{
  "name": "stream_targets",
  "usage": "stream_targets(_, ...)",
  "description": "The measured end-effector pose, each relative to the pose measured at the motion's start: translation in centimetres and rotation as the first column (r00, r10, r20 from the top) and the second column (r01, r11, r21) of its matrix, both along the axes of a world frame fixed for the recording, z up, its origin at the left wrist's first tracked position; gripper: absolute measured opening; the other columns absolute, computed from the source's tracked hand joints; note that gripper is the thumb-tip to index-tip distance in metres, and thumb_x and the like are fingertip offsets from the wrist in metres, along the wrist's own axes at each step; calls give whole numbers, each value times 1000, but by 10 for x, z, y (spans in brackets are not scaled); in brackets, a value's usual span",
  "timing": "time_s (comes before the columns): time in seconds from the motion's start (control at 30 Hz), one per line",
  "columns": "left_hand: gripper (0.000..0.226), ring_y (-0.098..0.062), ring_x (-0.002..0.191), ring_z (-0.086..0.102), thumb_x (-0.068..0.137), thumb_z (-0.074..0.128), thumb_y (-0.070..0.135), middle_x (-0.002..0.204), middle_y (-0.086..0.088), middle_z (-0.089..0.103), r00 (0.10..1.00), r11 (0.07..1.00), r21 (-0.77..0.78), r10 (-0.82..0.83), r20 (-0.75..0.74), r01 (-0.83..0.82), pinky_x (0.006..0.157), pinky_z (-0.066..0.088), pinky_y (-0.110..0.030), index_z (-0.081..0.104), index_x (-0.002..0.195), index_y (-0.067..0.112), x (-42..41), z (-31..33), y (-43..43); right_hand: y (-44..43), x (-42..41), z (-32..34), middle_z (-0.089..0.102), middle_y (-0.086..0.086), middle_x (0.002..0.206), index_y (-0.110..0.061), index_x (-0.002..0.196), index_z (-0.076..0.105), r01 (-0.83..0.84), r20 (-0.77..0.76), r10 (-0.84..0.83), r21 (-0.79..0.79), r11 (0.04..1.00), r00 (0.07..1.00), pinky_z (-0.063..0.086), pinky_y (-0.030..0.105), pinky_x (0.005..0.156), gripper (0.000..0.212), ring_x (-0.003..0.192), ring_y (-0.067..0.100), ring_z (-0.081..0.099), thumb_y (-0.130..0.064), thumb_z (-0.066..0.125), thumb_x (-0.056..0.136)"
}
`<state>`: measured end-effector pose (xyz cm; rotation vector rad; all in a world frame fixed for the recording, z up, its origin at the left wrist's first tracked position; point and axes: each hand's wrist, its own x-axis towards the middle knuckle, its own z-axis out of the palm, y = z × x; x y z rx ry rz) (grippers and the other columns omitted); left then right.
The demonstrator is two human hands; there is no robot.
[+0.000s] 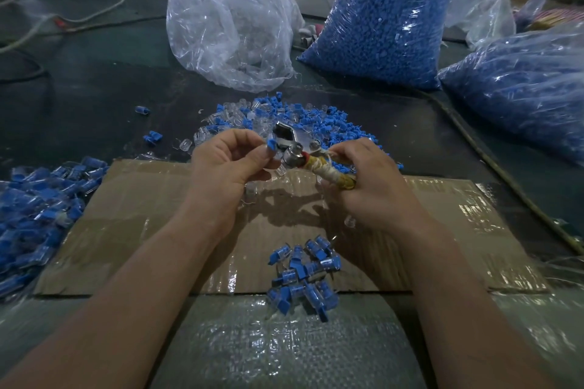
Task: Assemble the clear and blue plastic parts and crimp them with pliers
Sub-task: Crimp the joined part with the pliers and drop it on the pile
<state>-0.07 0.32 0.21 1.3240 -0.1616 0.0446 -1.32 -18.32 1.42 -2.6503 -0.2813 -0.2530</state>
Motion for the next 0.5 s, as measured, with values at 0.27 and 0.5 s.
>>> stream_targets(0.27,14,-8,60,64,66,63,12,63,2,67,999,1000,-1,29,28,-29,57,53,-18,59,79,8,0,-2,-3,1,0,-1,39,-9,98,-16,116,52,2,0,-2,5,1000,1000,28,20,78,37,93,6,37,-18,67,82)
stream_targets(0.5,13,-6,60,64,80,60,-3,63,4,67,998,997,59,38,55,-41,56,50,-15,59,79,10,1,-3,-2,0,0,-2,38,-11,94,-18,113,52,-4,-13,5,23,1000,1000,28,21,74,36,89,5,37,-28,67,82)
